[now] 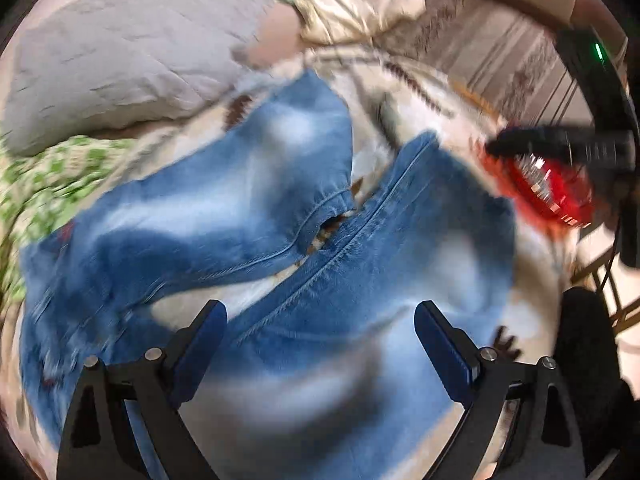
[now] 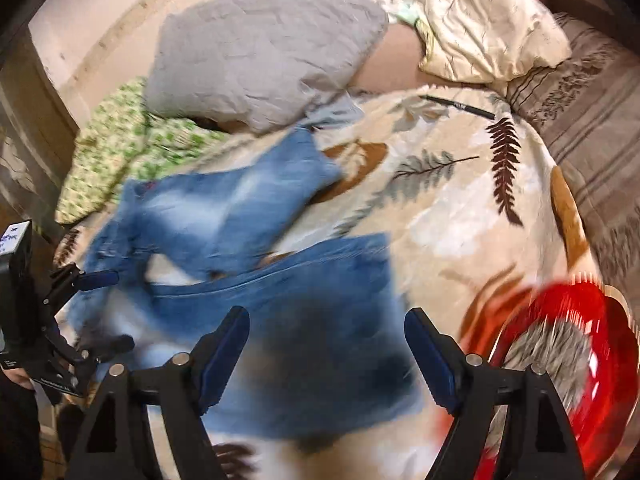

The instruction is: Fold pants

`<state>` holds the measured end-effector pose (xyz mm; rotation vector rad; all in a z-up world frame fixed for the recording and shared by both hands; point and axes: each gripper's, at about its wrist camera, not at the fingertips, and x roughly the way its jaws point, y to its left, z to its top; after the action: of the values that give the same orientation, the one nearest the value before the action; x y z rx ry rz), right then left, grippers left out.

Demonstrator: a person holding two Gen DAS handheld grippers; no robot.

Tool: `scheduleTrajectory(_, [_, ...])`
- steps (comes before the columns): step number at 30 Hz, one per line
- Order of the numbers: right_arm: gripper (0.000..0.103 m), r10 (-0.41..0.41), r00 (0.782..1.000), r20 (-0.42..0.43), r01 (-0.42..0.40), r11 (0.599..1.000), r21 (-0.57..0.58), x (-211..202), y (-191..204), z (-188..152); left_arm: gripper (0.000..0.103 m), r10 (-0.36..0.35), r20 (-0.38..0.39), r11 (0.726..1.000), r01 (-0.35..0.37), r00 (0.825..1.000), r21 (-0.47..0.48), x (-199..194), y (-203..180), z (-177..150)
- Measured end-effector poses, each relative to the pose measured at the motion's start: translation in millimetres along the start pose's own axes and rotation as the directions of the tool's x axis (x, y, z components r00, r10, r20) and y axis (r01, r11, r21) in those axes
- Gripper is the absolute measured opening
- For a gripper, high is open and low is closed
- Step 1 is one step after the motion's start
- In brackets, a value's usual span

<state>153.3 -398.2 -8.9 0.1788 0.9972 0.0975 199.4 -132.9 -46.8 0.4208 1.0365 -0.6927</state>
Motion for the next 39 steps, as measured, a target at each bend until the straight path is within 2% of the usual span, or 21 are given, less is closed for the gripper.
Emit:
scheduleTrajectory(2, [0.082, -0.001, 0.999, -0.035, 0.001, 1.0, 0.013, 19.1, -15.1, 14.3, 0.095, 0.011, -0.035, 1.0, -0.01, 0.999, 0.011, 16.5, 1.6, 3.0])
scheduleTrajectory(6, [0.082, 0.057, 0.995, -0.08, -0.052, 0.997, 0.058, 58.8, -40.2, 29.6, 0.095, 0.033, -0.076, 0.999, -0.033, 0.997, 0.01, 42.7, 11.6, 8.2])
scheduleTrajectory(7, [0.082, 0.069, 0.994, -0.08, -0.064, 0.996, 0.061, 65.5, -41.4, 31.6, 0.091, 0.029, -0.081, 1.0, -0.029, 0.996, 0.008, 46.5, 12.7, 9.3])
scheduleTrajectory(8, [0.081, 0.083, 0.993, -0.085, -0.078, 0.995, 0.06, 71.6, -40.3, 33.7, 0.083, 0.023, -0.09, 1.0, -0.023, 0.996, 0.005, 50.0, 13.1, 9.8])
scheduleTrajectory(9, [0.068, 0.104, 0.989, -0.102, -0.099, 0.994, 0.049, 80.5, -38.2, 35.8, 0.046, 0.008, -0.111, 1.0, -0.008, 0.994, 0.001, 54.9, 13.0, 9.7])
scheduleTrajectory(10, [0.04, 0.118, 0.986, -0.119, -0.115, 0.993, 0.035, 86.8, -35.7, 36.9, 0.035, 0.001, -0.135, 1.0, -0.001, 0.991, -0.002, 59.6, 12.5, 8.7])
scheduleTrajectory(11, [0.034, 0.12, 0.983, -0.136, -0.12, 0.993, 0.009, 92.1, -31.2, 37.5, 0.032, 0.004, -0.13, 1.0, -0.004, 0.992, 0.003, 60.5, 11.1, 9.8])
scheduleTrajectory(13, [0.022, 0.091, 0.986, -0.142, -0.103, 0.992, -0.078, 92.2, -19.3, 36.1, 0.004, -0.005, -0.136, 0.999, 0.009, 0.991, 0.033, 56.4, 6.3, 12.3])
scheduleTrajectory(14, [0.022, 0.084, 0.987, -0.135, -0.098, 0.99, -0.1, 89.3, -16.2, 35.3, 0.004, -0.022, -0.14, 0.999, 0.027, 0.99, 0.034, 53.7, 4.0, 14.1])
scheduleTrajectory(16, [0.022, 0.066, 0.991, -0.118, -0.08, 0.989, -0.12, 79.3, -15.8, 34.6, 0.004, -0.007, -0.137, 0.998, 0.017, 0.99, 0.068, 48.9, -5.1, 18.9])
scheduleTrajectory(19, [0.021, 0.06, 0.995, -0.075, -0.068, 0.993, -0.098, 51.9, -27.9, 33.6, 0.003, -0.028, -0.107, 0.995, 0.038, 0.994, 0.097, 44.8, -20.8, 31.7])
scheduleTrajectory(22, [0.021, 0.005, 0.999, -0.051, -0.009, 0.998, -0.067, 28.5, -43.3, 31.7, 0.003, -0.038, -0.074, 0.994, 0.045, 0.997, 0.099, 45.5, -35.6, 49.9])
scheduleTrajectory(25, [0.022, -0.041, 0.996, -0.074, 0.04, 0.999, -0.011, 23.3, -61.1, 28.9, 0.004, -0.009, -0.101, 0.991, 0.022, 0.995, 0.129, 58.5, -50.1, 58.5])
scheduleTrajectory(27, [0.023, -0.029, 0.994, -0.105, 0.031, 0.999, 0.015, 27.8, -66.1, 26.3, 0.004, 0.004, -0.111, 0.992, 0.01, 0.994, 0.125, 63.4, -46.7, 59.6])
scheduleTrajectory(29, [0.037, -0.054, 0.992, -0.116, 0.058, 0.998, 0.037, 30.4, -66.3, 26.7, 0.013, -0.006, -0.096, 0.996, 0.014, 0.995, 0.089, 50.4, -40.0, 56.2])
scheduleTrajectory(30, [0.053, -0.081, 0.991, -0.11, 0.085, 0.996, 0.039, 27.3, -65.1, 28.4, 0.032, -0.012, -0.083, 0.997, 0.019, 0.996, 0.078, 39.7, -34.4, 54.9])
scheduleTrajectory(31, [0.073, -0.078, 0.993, -0.085, 0.081, 0.996, 0.043, 21.6, -64.4, 30.4, 0.061, -0.016, -0.061, 0.997, 0.02, 0.998, 0.074, 26.2, -29.5, 51.9])
scheduleTrajectory(32, [0.077, -0.072, 0.996, -0.06, 0.075, 0.996, 0.048, 14.1, -65.3, 30.6, 0.075, 0.001, -0.042, 0.997, 0.002, 0.999, 0.079, 18.5, -25.5, 50.0])
scheduleTrajectory(33, [0.077, -0.066, 0.997, -0.033, 0.068, 0.996, 0.053, 8.0, -63.2, 33.9, 0.088, 0.048, -0.008, 0.995, -0.047, 0.999, 0.091, 7.2, -21.2, 46.8])
scheduleTrajectory(35, [0.077, -0.038, 0.999, 0.007, 0.037, 0.998, 0.044, -0.4, -55.7, 42.8, 0.088, 0.12, 0.041, 0.986, -0.124, 0.992, 0.114, -16.9, -10.4, 41.4])
scheduleTrajectory(39, [0.077, 0.003, 1.0, 0.029, -0.003, 1.0, 0.012, 3.0, -35.6, 58.7, 0.088, 0.187, 0.047, 0.977, -0.191, 0.981, 0.098, -44.8, 11.7, 33.3])
